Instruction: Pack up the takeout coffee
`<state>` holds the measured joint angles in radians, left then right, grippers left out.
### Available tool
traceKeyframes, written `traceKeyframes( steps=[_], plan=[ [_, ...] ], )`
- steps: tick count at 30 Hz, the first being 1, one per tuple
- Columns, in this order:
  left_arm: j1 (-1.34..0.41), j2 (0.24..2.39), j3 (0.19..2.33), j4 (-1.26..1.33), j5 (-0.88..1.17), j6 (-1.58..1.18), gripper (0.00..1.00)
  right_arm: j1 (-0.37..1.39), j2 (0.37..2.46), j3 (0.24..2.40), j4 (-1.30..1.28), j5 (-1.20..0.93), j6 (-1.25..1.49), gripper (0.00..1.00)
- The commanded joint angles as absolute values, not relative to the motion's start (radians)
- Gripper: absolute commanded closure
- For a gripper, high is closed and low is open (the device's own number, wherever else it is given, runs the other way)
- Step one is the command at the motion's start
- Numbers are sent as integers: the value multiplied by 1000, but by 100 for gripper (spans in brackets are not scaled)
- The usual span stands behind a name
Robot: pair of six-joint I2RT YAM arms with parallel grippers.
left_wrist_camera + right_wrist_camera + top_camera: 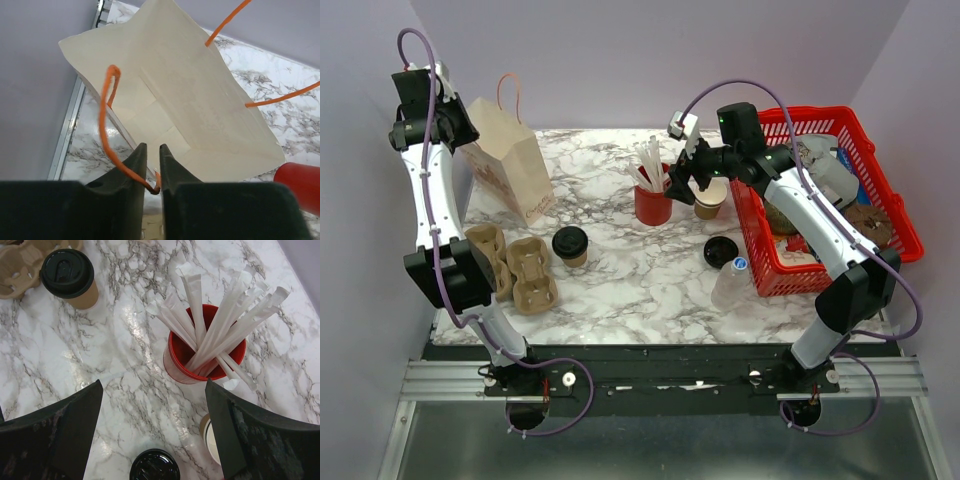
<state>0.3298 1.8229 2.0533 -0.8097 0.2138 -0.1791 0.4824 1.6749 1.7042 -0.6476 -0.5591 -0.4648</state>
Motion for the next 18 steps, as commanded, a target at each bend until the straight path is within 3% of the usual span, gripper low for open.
traceKeyframes(
  steps=[1, 3, 14, 18],
  plan=[
    [310, 1819, 2034, -831, 180, -172, 62, 477, 1657, 1710, -634, -546, -480, 8],
    [305, 1809, 2011, -838, 157, -175, 57, 477, 1654, 1703, -634, -546, -482, 8],
    [299, 1770, 1919, -862, 87, -173, 57, 477, 1649, 1692, -632, -548, -483, 8],
    [299, 1782, 1937, -865, 98, -166, 74, 477, 1655, 1706, -632, -546, -483, 8]
  ],
)
